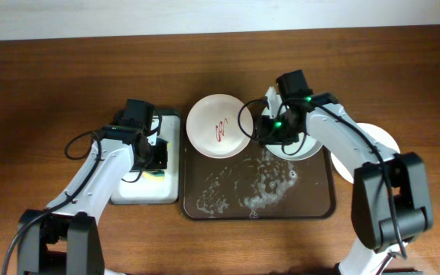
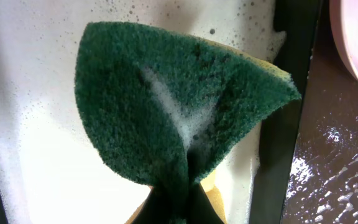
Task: Clean dirty plates on tray and stack at the side
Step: 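Grip the pink plate with right gripper and drag it to tray center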
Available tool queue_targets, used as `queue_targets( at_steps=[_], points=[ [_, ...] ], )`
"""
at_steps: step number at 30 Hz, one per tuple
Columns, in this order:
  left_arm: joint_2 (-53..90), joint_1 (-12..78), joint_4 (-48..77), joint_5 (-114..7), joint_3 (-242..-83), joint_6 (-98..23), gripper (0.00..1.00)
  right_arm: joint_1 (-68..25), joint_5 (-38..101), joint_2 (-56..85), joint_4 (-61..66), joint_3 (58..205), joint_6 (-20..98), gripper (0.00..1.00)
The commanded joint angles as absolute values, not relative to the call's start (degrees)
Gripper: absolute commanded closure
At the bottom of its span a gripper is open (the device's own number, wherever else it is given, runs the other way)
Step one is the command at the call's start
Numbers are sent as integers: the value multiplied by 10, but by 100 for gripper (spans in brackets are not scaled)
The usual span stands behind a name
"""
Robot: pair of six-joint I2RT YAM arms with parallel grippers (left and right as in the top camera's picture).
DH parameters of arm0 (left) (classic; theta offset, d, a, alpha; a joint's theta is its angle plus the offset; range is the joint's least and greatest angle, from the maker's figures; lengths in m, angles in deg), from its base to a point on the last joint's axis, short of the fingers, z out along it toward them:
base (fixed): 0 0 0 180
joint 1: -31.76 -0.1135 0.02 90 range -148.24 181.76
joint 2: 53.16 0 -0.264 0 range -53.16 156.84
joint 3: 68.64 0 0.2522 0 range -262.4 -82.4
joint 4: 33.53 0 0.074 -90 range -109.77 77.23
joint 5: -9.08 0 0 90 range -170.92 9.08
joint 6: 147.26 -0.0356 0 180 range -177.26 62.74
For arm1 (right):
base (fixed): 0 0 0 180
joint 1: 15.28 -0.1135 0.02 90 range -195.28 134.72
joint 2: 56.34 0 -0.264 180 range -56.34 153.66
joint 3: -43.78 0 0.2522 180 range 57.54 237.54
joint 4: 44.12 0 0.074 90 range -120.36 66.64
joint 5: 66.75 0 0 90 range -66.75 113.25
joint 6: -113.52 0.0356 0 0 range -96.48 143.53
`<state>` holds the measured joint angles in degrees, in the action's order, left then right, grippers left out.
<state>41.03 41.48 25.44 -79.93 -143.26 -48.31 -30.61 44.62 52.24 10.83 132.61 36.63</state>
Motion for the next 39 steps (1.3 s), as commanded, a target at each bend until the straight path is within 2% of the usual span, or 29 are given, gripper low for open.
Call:
queue_targets(
  at_steps=[1, 10, 13, 16, 21, 33, 39],
  points=[
    [414, 412, 253, -805, -1432, -492, 100, -329, 453, 547, 90, 1334, 391, 54],
    [414, 412, 253, -805, -1432, -492, 100, -352, 386, 586, 40, 1334, 481, 54],
    [414, 412, 253, -805, -1432, -492, 100, -358, 384, 598, 1, 1334, 493, 58],
    [414, 412, 253, -805, -1432, -492, 100, -364, 382, 600, -31, 1334, 496, 72],
    [414, 412, 253, -805, -1432, -492, 100, -364, 380, 600, -11, 1334, 496, 96],
    [416, 412, 244, -814, -1432, -492, 100, -363, 363, 563, 236, 1333, 474, 96],
    [459, 412, 222, -824, -1431, -492, 100, -363, 358, 563, 251, 1333, 462, 96]
  ],
)
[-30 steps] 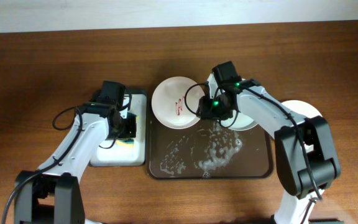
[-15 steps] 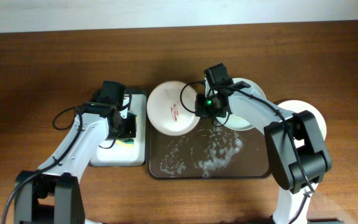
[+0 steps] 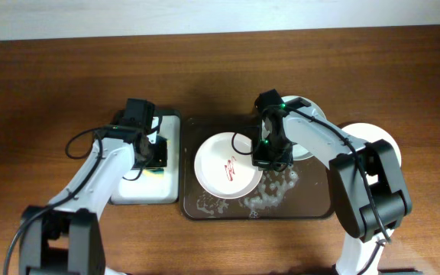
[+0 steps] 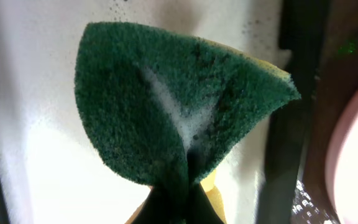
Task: Clean dirty plates on tray and stack at the side
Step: 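Grip the pink plate with right gripper and drag it to tray center, then wet the sponge in the white tray with left gripper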
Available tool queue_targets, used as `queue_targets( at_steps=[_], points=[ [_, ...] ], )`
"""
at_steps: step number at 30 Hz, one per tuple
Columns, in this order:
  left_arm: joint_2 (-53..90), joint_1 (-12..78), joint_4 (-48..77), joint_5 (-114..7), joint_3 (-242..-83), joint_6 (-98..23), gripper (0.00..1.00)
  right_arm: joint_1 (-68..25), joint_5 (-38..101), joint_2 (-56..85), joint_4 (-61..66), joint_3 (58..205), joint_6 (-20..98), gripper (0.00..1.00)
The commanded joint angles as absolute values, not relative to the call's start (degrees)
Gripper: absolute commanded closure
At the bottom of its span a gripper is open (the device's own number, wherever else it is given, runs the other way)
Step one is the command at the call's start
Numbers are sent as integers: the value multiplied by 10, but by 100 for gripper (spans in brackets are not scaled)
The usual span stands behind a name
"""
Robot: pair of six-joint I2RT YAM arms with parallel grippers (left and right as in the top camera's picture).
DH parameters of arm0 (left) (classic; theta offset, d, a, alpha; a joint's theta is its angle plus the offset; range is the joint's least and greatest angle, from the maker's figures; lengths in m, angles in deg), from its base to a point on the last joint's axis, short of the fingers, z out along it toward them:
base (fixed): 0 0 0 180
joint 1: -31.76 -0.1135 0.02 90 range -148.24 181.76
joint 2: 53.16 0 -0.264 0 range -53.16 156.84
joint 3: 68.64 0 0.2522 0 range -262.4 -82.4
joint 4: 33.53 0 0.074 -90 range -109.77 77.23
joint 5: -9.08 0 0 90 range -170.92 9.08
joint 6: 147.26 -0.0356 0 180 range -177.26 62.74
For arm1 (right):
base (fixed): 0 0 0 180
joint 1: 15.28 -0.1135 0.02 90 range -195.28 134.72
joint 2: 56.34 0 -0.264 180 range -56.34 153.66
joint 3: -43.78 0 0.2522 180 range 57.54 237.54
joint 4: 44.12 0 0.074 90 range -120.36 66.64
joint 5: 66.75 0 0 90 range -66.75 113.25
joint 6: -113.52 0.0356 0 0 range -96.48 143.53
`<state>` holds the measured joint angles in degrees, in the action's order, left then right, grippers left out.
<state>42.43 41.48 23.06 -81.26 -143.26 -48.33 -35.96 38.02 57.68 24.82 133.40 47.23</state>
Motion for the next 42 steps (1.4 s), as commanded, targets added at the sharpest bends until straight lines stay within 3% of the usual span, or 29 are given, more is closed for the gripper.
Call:
queue_targets(
  at_steps=[1, 2, 4, 6, 9, 12, 16, 25, 26, 27, 28, 29, 38, 39, 42],
  points=[
    [468, 412, 218, -824, -1431, -492, 99, -363, 358, 563, 251, 1333, 462, 96],
    [478, 412, 212, -822, -1431, -492, 96, -363, 358, 563, 249, 1333, 462, 95],
    [492, 412, 205, -822, -1431, -490, 88, -363, 356, 563, 241, 1333, 463, 80],
    [503, 412, 201, -822, -1431, -490, 73, -363, 348, 563, 222, 1333, 462, 73],
    [510, 412, 197, -822, -1431, -490, 53, -362, 333, 563, 195, 1333, 462, 73],
    [510, 412, 188, -822, -1431, -490, 49, -362, 329, 564, 177, 1333, 462, 74],
    [510, 412, 167, -822, -1431, -490, 48, -363, 329, 567, 180, 1332, 462, 95],
    [510, 412, 108, -824, -1408, -490, 44, -363, 329, 567, 185, 1331, 462, 95],
    [510, 412, 105, -824, -1406, -490, 48, -363, 329, 567, 185, 1331, 462, 95],
    [510, 412, 106, -824, -1405, -490, 62, -363, 329, 567, 185, 1331, 462, 95],
    [510, 412, 107, -824, -1405, -490, 86, -363, 329, 567, 185, 1331, 462, 95],
    [510, 412, 107, -824, -1405, -490, 100, -363, 329, 567, 185, 1331, 462, 95],
    [447, 411, 143, -822, -1415, -477, 99, -363, 329, 567, 192, 1331, 450, 95],
    [434, 411, 150, -822, -1415, -477, 78, -363, 329, 567, 193, 1331, 450, 95],
    [403, 411, 166, -822, -1415, -477, 45, -363, 329, 567, 193, 1331, 450, 95]
  ],
)
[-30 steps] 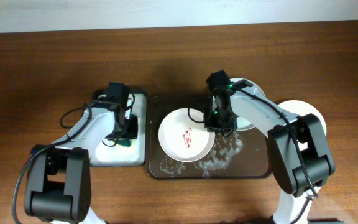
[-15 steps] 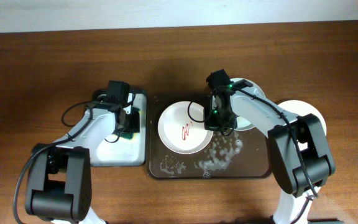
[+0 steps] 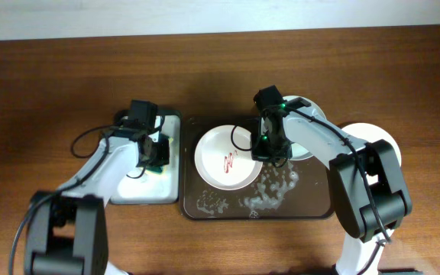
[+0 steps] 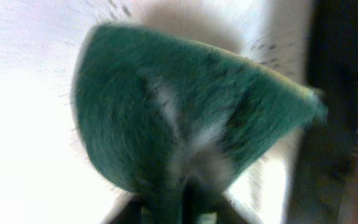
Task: Clean dirty plates on tray and stack at the side
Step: 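Wet the sponge in the white tray with left gripper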
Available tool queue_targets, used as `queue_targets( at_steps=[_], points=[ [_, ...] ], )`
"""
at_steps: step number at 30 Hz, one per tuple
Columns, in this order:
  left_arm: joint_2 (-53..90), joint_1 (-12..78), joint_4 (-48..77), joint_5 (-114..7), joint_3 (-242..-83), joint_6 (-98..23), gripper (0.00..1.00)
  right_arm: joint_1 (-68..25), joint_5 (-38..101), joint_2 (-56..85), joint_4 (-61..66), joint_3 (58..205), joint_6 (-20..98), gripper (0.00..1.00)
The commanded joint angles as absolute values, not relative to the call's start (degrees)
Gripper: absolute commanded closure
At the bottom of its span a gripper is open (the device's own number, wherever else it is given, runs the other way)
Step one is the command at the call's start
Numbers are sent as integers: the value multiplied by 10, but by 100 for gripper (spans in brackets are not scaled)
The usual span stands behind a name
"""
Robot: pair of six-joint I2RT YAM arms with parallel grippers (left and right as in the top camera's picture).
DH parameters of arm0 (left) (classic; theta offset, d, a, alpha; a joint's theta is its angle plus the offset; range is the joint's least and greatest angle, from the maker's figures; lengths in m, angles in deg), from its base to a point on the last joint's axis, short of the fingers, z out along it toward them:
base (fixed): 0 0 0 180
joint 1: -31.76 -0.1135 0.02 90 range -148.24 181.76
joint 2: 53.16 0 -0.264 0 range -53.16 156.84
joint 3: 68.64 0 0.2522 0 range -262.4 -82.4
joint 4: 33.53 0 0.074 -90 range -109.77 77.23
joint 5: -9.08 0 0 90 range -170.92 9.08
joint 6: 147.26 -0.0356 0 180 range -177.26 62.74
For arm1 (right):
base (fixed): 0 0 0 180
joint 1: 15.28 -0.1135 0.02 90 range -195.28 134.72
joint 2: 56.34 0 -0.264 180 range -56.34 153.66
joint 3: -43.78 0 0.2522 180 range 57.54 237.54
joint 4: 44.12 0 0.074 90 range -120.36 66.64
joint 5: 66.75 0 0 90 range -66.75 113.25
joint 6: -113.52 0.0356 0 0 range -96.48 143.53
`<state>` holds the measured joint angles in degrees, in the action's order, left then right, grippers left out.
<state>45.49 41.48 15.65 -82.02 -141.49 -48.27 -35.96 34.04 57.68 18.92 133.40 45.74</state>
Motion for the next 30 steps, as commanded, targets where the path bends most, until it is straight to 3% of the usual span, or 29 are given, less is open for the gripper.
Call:
queue_targets(
  at_steps=[1, 12, 16, 18, 20, 22, 29, 30],
  points=[
    [399, 411, 169, -822, -1415, -477, 37, -363, 329, 567, 193, 1331, 450, 95],
    [464, 411, 129, -822, -1412, -477, 26, -363, 330, 567, 194, 1331, 450, 95],
    [500, 411, 84, -818, -1412, -477, 26, -363, 331, 567, 194, 1331, 450, 95],
    [508, 411, 70, -818, -1412, -477, 34, -363, 331, 567, 196, 1331, 450, 95],
    [508, 411, 62, -818, -1413, -477, 61, -363, 331, 567, 197, 1331, 450, 95],
    [506, 411, 59, -818, -1413, -477, 97, -363, 331, 567, 198, 1331, 450, 95],
    [496, 409, 70, -824, -1414, -477, 100, -363, 331, 567, 198, 1331, 449, 95],
    [489, 409, 73, -824, -1414, -477, 83, -363, 331, 567, 198, 1331, 449, 95]
  ],
)
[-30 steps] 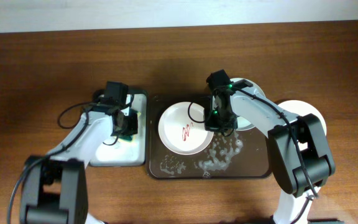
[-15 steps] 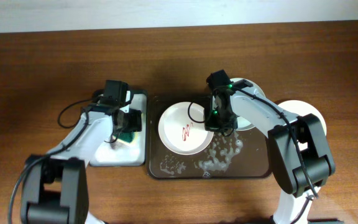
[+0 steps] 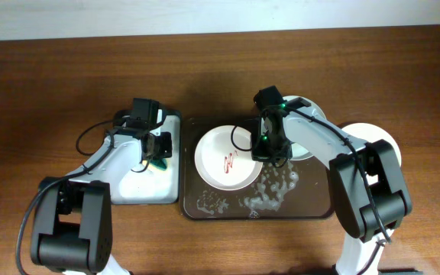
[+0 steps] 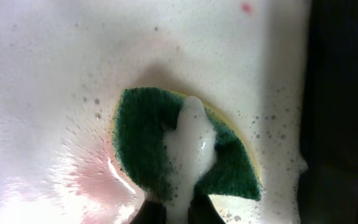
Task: Clean dirty plates on tray and stack at the side
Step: 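Wet the sponge in the white tray with left gripper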
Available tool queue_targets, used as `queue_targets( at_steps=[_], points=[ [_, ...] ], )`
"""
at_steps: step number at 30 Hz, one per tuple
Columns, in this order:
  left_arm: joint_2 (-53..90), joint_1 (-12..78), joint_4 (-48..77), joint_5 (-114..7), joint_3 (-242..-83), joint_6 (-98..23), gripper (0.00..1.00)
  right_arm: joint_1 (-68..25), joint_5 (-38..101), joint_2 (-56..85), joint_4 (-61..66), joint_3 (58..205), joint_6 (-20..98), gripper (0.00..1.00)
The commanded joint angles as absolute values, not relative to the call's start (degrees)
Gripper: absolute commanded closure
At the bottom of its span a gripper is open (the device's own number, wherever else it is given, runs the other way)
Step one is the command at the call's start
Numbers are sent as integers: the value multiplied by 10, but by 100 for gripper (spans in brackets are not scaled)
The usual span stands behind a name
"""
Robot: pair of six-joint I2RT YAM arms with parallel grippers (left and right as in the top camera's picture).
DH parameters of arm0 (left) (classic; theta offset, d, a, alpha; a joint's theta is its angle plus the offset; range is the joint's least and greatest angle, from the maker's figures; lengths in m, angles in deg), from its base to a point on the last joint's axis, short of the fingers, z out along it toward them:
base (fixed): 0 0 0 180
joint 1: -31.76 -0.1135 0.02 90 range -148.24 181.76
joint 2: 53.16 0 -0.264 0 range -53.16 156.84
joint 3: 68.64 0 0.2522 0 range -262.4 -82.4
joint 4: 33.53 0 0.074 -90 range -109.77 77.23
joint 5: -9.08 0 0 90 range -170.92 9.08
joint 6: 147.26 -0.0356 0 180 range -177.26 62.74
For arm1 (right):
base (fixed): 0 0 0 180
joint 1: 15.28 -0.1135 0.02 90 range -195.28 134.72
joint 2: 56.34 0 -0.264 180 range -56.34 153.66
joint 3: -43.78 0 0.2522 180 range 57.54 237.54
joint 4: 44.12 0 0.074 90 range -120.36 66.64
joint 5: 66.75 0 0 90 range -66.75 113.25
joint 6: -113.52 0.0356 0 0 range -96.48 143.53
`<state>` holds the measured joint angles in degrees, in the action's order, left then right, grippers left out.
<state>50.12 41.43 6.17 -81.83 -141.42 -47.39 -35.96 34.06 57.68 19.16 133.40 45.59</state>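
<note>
A white plate [image 3: 216,164] with a red smear lies in the wet brown tray [image 3: 312,192]. My right gripper [image 3: 266,152] is shut on the plate's right rim. The left gripper [image 3: 156,149] is shut on a green sponge [image 3: 160,162] over the white soap basin [image 3: 132,187]. In the left wrist view the gripper [image 4: 169,208] presses the folded sponge [image 4: 142,146] down into the foamy water of the basin [image 4: 55,68], and a streak of foam runs up the sponge's middle.
A second white plate [image 3: 305,151] sits at the tray's far right corner, partly under my right arm. Another white plate [image 3: 380,141] lies on the table right of the tray. Suds cover the tray's front half.
The left gripper has gone down with the sponge, which was hanging above the basin and now sits in the foam. The right gripper and the smeared plate have not moved.
At first the smeared plate lay behind the tray, with my right gripper beside it and the left holding the sponge over the basin. Then the plate was in the tray with the right gripper at its rim. It stayed there, and now the sponge is dipped.
</note>
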Motion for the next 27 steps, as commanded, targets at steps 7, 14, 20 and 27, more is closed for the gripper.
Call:
queue_targets(
  at_steps=[7, 14, 20, 27],
  points=[
    [424, 409, 127, -822, -1414, -477, 25, -363, 331, 567, 198, 1331, 449, 95],
    [427, 410, 154, -819, -1397, -477, 27, -363, 331, 567, 199, 1331, 450, 95],
    [429, 410, 124, -807, -1373, -477, 30, -363, 331, 567, 200, 1331, 450, 95],
    [435, 410, 105, -803, -1357, -477, 38, -363, 331, 567, 200, 1331, 450, 95]
  ],
)
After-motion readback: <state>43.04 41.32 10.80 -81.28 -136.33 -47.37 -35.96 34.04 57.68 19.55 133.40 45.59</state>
